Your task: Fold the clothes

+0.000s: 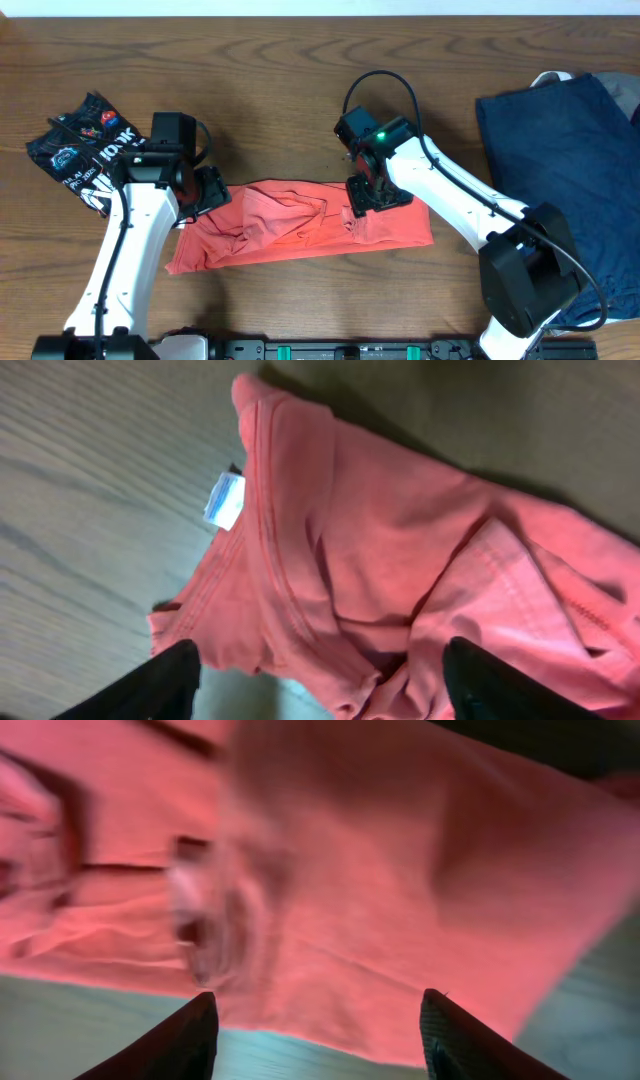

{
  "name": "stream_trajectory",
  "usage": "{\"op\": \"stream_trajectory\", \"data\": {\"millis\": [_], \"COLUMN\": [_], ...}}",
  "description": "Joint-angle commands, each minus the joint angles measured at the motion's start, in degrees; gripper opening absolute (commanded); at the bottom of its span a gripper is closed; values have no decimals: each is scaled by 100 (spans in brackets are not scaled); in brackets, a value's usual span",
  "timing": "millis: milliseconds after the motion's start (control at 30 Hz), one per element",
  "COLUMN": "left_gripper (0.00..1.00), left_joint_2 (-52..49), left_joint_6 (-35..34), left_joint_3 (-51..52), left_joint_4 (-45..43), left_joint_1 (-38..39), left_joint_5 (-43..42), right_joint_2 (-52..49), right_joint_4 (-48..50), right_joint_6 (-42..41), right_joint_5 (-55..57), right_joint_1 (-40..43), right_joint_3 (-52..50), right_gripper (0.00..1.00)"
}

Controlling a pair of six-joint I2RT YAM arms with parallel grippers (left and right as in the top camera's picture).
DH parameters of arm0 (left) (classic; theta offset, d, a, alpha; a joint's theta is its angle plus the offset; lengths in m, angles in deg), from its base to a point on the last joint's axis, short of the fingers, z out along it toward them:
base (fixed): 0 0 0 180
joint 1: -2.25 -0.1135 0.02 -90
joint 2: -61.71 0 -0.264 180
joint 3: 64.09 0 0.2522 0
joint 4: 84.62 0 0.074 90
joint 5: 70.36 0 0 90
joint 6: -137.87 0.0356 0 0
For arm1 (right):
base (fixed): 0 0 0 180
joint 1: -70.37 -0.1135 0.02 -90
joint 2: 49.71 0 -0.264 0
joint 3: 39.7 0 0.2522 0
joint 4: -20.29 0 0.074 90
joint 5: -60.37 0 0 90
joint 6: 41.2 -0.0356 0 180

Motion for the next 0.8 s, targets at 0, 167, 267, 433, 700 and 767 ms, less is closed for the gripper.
{"op": "stream_trajectory", "data": {"millis": [0, 167, 267, 433, 700, 767], "left_gripper": [81, 84, 84, 84, 76, 76], "left_joint_2": [-308, -1014, -1469, -2079, -2385, -2387], "left_joint_6": [236, 330, 391, 459, 970, 973], "left_joint_3": [24, 26, 24, 24, 52, 107], "left_joint_4": [103, 138, 146, 13, -382, -509], "left_joint_1": [-37, -122, -201, -350, -348, -348], "left_joint_5": [118, 120, 125, 162, -55, -52], "right_joint_2": [114, 114, 114, 114, 114, 114], "right_joint_4": [-129, -258, -363, -487, -518, -522], "right_joint_6": [-540, -535, -533, -527, -511, -511], "right_joint_5": [713, 708, 710, 710, 708, 708], "right_joint_1": [-26, 186, 306, 520, 723, 741], "right_joint_3": [-4, -4, -4, -4, -4, -4], "right_gripper": [64, 65, 66, 66, 67, 67]}}
